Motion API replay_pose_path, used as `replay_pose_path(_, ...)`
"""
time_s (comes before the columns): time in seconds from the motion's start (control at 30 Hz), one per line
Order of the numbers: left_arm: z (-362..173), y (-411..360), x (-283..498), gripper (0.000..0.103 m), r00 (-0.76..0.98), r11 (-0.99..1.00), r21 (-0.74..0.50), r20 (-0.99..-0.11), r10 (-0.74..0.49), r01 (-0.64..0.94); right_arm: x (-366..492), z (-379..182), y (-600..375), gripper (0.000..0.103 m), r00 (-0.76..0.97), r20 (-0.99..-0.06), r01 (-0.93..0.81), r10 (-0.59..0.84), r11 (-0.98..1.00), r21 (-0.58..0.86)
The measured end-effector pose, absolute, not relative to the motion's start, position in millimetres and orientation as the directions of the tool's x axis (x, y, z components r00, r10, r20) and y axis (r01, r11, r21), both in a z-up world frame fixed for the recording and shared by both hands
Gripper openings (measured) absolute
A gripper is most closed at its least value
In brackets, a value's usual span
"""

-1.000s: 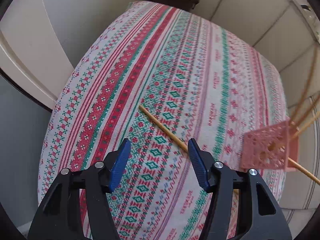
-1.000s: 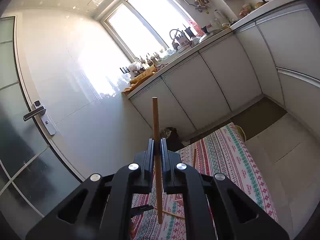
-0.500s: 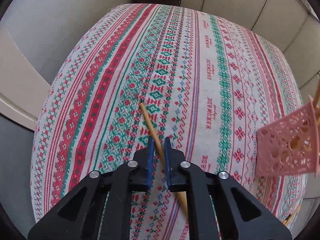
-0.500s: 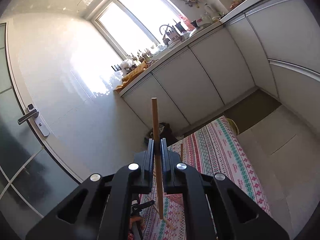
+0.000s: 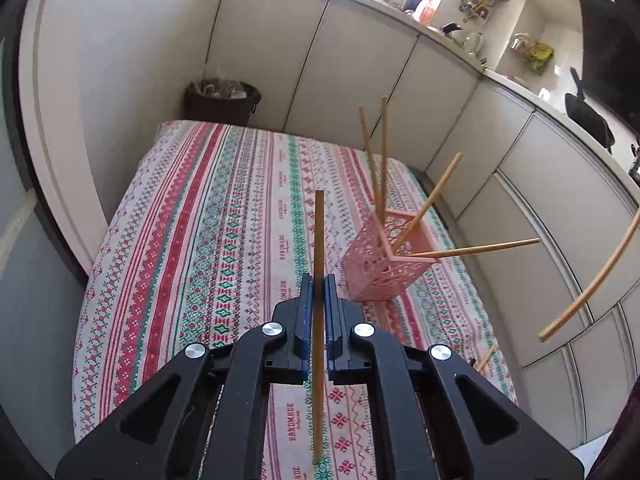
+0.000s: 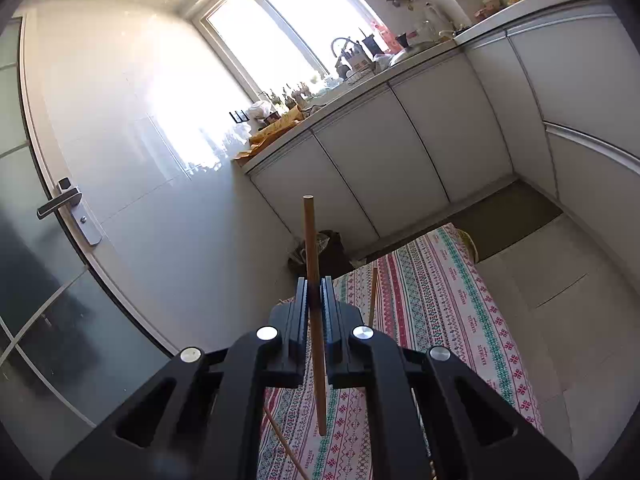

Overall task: Organize utensils
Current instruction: 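Grasp the wooden chopstick lying on the cloth with the left tool, lift upright, then insert both held chopsticks into the pink basket and open both tools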

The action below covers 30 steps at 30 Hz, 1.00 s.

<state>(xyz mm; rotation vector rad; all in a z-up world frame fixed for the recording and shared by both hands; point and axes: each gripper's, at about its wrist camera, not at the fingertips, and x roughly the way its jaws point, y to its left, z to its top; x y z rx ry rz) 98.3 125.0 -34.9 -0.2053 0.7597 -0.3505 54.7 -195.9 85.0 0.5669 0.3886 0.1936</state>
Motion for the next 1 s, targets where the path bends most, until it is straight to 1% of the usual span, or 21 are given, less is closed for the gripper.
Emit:
replay_pose_path(0.13,-4.1,116.5,74.2,0.005,0.735,0.92,-0.27,-0.556,-0.389,0.282,55.1,89.3,-191.3,0.007,0.91,-0.304,-0.072,0.281,0.831,0.551)
replay_pose_path(0.33,43.7,109.4,66.5,0.005,0.81,0.918,-0.222,-0.435,-0.394,0.328,56.9,102.6,-188.9,0.007,0.917,-0.292,-0.075,0.27,0.839,0.539)
replay_pose_path(0.43,63.6,104.7,68.2,0.005,0.829,0.918,-0.202,-0.394,-0.396,0.342,59.2,109.6,-189.8,0.007,0.921,-0.285,-0.078,0.266,0.841,0.535)
replay_pose_path(0.6,92.9,91.2,76.1,0.005,0.846,0.916,-0.163,-0.351,-0.401,0.366,66.8,120.6,-193.5,0.007,0.929,-0.266,-0.078,0.258,0.838,0.54)
replay_pose_path(0.77,111.7,70.7,90.9,0.005,0.85,0.906,-0.15,-0.313,-0.424,0.397,82.6,133.0,-196.8,0.007,0.941,-0.242,-0.073,0.235,0.842,0.534)
replay_pose_path(0.9,110.2,53.3,112.3,0.005,0.85,0.901,-0.156,-0.298,-0.434,0.405,102.5,135.1,-197.9,0.007,0.95,-0.235,-0.059,0.205,0.859,0.509)
replay_pose_path(1.0,94.4,42.5,133.2,0.005,0.849,0.904,-0.158,-0.31,-0.428,0.398,120.4,129.2,-198.1,0.007,0.956,-0.231,-0.045,0.178,0.873,0.486)
